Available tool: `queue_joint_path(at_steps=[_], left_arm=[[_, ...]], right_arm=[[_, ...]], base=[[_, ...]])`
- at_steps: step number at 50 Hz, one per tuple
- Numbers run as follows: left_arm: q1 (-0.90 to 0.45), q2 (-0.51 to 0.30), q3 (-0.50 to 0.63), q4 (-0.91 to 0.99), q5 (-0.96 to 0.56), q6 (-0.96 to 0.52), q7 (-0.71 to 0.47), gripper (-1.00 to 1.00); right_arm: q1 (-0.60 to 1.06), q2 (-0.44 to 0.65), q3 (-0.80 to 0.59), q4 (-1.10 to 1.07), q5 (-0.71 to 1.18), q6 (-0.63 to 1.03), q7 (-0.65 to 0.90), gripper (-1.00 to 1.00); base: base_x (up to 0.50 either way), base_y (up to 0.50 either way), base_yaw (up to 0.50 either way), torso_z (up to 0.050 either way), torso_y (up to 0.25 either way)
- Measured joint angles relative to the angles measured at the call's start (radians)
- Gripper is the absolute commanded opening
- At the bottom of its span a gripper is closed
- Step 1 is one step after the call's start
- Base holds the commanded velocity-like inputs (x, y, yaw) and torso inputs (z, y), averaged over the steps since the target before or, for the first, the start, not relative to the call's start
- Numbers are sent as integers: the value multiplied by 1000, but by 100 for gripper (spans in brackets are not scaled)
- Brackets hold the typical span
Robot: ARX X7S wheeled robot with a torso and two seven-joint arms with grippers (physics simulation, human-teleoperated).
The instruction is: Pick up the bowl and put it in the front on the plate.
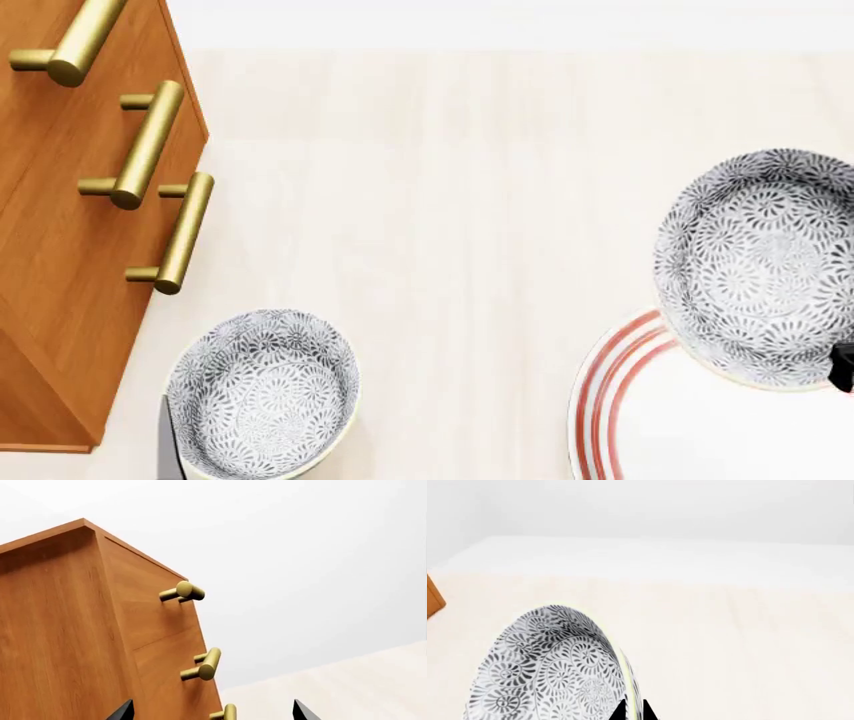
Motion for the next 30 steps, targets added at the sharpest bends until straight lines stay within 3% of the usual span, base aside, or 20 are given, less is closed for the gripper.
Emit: queue_joint_path(at_steps=[30], left_arm=[[-7,-6,11,-13,-16,-6,-1,100]], right_arm=[[-181,24,-94,27,-185,-165,-146,-100]], base=[[0,0,0,0,1]])
